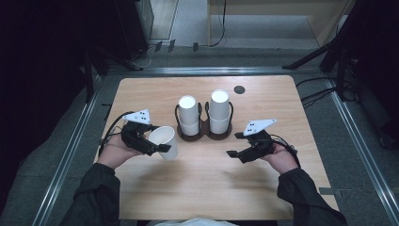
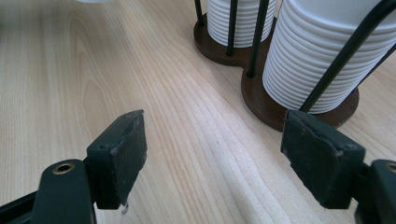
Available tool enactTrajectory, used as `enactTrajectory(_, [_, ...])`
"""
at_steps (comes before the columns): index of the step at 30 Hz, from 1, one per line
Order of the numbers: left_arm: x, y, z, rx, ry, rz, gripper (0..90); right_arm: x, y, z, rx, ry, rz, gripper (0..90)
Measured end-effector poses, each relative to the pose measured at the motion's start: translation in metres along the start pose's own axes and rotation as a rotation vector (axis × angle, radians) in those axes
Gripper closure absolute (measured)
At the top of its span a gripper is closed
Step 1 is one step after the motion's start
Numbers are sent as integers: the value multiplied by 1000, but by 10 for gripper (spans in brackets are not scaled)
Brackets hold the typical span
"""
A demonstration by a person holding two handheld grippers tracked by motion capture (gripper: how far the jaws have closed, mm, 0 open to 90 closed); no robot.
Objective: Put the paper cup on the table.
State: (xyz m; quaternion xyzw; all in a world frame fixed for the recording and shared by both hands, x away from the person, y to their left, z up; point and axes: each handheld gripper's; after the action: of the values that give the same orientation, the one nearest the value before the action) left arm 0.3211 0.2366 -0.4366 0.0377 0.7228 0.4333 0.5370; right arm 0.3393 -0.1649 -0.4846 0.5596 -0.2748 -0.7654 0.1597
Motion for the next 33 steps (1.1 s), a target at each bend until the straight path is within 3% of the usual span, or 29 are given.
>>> enactTrajectory(14, [17,12,25,-58,70,2,214,1,-6,-8,9,-19,31,229])
enactTrajectory(26, [27,17,51,-146,143,10,214,1,-9,-6,1,-5,41,228])
enactTrajectory(33, [26,15,63,-193,160,32,214,3,-9,-4,3,-6,55,229])
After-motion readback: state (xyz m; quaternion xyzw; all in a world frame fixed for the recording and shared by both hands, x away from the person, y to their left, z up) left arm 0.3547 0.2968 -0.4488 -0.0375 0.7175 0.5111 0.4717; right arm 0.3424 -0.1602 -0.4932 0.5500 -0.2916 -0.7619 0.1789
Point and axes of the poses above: each handheld gripper's, and its own axes: y roughly backward along the jaws, x roughly out of its underside, z roughly to its left, and after that the axes turned 12 degrees about -x, right-handed
